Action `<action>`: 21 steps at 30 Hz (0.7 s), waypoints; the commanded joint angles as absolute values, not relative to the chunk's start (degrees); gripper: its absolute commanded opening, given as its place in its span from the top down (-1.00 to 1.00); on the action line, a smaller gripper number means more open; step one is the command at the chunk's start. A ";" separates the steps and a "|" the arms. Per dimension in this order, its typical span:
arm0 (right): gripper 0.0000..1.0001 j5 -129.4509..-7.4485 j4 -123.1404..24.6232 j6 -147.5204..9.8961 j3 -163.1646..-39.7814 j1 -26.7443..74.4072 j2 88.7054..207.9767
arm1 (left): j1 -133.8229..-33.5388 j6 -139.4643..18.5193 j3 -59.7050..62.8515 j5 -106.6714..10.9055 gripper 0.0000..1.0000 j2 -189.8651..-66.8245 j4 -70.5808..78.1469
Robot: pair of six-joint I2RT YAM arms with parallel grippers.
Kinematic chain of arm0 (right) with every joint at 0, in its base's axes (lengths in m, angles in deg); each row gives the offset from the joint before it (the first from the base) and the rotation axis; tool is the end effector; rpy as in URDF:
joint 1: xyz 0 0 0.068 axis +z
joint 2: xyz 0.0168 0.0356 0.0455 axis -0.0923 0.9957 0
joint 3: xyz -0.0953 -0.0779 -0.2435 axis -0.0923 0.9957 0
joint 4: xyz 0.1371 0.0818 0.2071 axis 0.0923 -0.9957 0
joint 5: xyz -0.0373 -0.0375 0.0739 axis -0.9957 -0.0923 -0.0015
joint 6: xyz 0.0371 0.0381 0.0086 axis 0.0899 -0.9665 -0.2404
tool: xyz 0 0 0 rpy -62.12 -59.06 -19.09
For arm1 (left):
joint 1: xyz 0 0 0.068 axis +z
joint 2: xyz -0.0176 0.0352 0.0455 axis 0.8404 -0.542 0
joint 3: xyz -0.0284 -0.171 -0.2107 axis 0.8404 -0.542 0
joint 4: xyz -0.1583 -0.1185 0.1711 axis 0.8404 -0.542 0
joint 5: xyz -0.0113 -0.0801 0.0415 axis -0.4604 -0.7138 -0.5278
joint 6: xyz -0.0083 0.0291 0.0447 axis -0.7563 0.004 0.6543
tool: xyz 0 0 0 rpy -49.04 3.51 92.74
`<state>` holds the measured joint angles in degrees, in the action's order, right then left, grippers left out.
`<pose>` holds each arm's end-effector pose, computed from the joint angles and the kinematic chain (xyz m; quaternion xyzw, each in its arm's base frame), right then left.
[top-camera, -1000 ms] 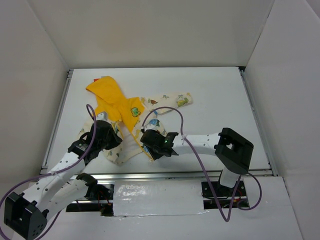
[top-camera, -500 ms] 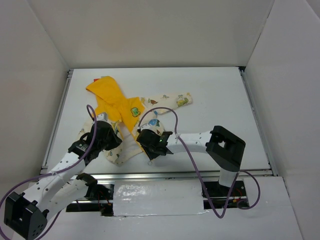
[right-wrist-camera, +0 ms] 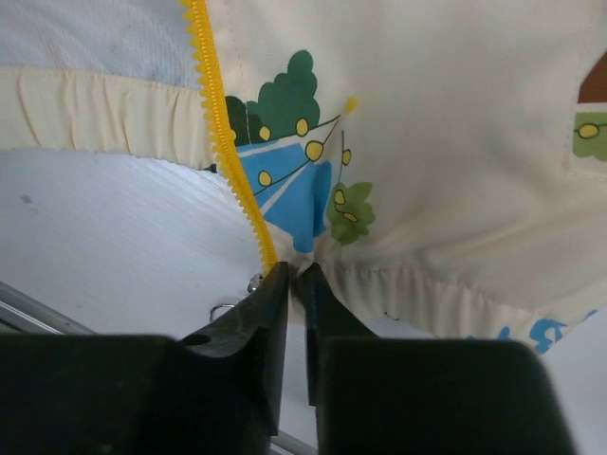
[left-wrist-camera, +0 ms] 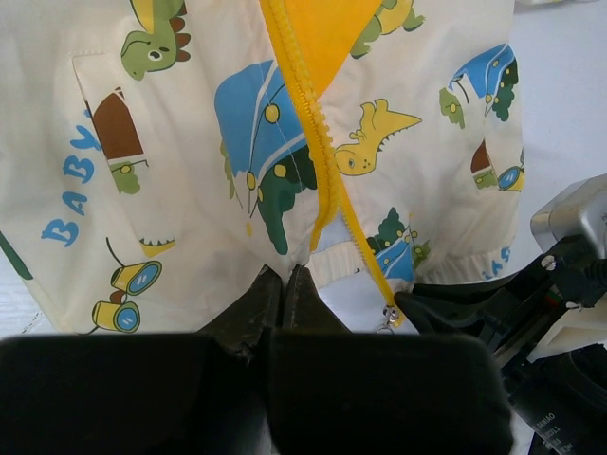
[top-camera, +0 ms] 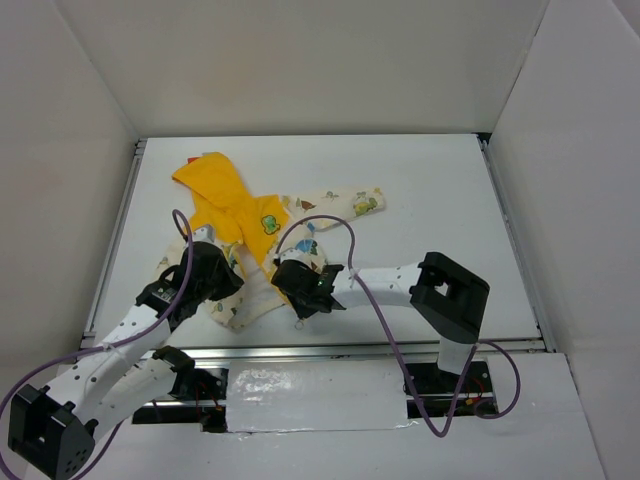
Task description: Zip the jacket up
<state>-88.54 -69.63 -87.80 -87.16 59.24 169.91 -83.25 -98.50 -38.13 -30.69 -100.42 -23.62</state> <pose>0.1582 0.3146 0.1581 -0.2955 0.9192 0.0945 0.2425 0.1614 -0.0729 0.2318 -0.2165 0.8790 -0.2011 0.3742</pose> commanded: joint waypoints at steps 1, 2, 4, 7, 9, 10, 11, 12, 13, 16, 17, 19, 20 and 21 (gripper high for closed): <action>0.79 -85.94 -69.67 -89.24 -86.22 60.44 173.86 | -82.93 -97.76 -38.34 -29.87 1.00 -99.96 -22.40; 0.87 -85.85 -69.84 -89.42 -86.48 60.53 174.13 | -82.93 -97.76 -38.43 -29.69 1.00 -99.96 -22.40; 1.00 -86.11 -70.02 -90.29 -87.36 60.62 174.57 | -82.93 -97.85 -38.51 -29.69 1.00 -99.96 -22.40; 1.00 -85.93 -68.62 -91.78 -87.98 60.62 172.48 | -82.93 -97.85 -38.69 -29.86 1.00 -99.87 -22.32; 1.00 -86.55 -67.04 -93.10 -88.94 60.62 170.72 | -82.85 -97.85 -38.95 -30.22 1.00 -99.61 -21.88; 1.00 -87.07 -66.51 -94.85 -89.47 60.54 168.71 | -82.85 -97.85 -39.13 -30.30 1.00 -99.52 -21.61; 1.00 -88.38 -65.72 -95.91 -90.52 60.53 167.73 | -82.85 -98.02 -39.13 -30.39 1.00 -99.35 -21.44; 1.00 -89.27 -64.32 -96.88 -91.05 60.45 166.76 | -82.85 -98.11 -39.13 -30.39 1.00 -99.34 -21.35; 1.00 -90.49 -63.61 -99.07 -91.58 60.53 165.10 | -82.85 -98.20 -39.13 -30.39 1.00 -99.34 -21.35; 1.00 -96.64 -57.30 -103.46 -90.71 60.36 160.89 | -82.85 -98.29 -38.69 -30.13 1.00 -98.91 -21.79; 1.00 -99.53 -55.45 -104.70 -89.48 60.27 159.91 | -82.85 -98.29 -38.60 -30.04 1.00 -98.56 -21.87; 1.00 -101.48 -50.44 -107.52 -88.42 60.18 157.18 | -82.85 -98.29 -38.43 -29.69 1.00 -97.86 -22.14; 1.00 -102.10 -48.86 -107.70 -86.94 60.01 156.39 | -82.85 -98.20 -38.34 -29.69 1.00 -97.59 -22.23; 1.00 -102.72 -45.88 -108.57 -86.57 59.83 155.25 | -82.76 -98.11 -38.25 -29.60 1.00 -97.41 -22.40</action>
<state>-96.30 -57.70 -103.36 -87.92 59.96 160.16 -83.18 -98.54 -39.02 -30.63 -98.70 -23.38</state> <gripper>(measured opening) 0.019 0.041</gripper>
